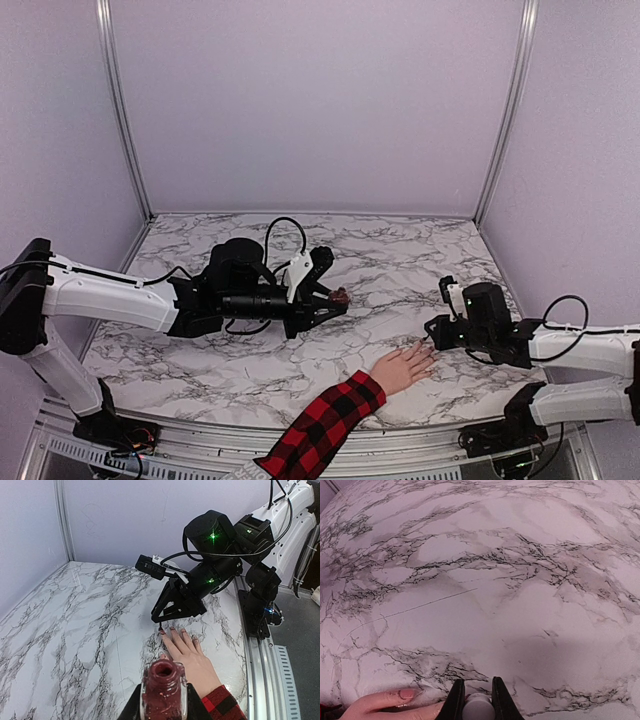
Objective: Paint the nails
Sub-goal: Paint the hand on the nail.
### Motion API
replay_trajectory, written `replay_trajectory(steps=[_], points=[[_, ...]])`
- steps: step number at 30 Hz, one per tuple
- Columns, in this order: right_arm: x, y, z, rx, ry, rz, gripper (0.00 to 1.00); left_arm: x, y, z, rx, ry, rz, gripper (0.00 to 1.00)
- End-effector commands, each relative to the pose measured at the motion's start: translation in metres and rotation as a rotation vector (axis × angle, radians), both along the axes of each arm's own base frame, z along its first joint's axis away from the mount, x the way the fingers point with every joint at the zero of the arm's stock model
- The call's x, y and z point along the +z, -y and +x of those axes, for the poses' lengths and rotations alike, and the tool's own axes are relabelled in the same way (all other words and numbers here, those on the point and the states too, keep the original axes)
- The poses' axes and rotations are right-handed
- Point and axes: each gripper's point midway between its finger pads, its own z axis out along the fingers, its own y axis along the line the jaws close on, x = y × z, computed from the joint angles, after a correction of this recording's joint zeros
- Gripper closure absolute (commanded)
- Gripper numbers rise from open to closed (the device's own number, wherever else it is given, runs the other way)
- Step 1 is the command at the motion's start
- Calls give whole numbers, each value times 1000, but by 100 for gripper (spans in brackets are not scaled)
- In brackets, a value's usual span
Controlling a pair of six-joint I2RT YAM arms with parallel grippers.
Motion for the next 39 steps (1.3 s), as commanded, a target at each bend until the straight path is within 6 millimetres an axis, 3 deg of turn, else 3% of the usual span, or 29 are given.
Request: replay_trajectory(steps=[1, 14, 24, 31, 39], points=[[14, 0, 11, -32, 22, 11, 100, 19, 5, 5, -4, 32, -52, 100], [16, 5, 14, -72, 33, 7, 100, 18, 5, 5, -4, 29, -50, 100], [29, 10, 12, -86, 87, 33, 100, 18, 3, 5, 0, 29, -51, 100], [45, 2, 4, -8, 146, 65, 100, 18, 3, 5, 0, 26, -51, 100], [29, -19, -2, 110, 66, 72, 100, 18, 5, 5, -5, 24, -52, 100]])
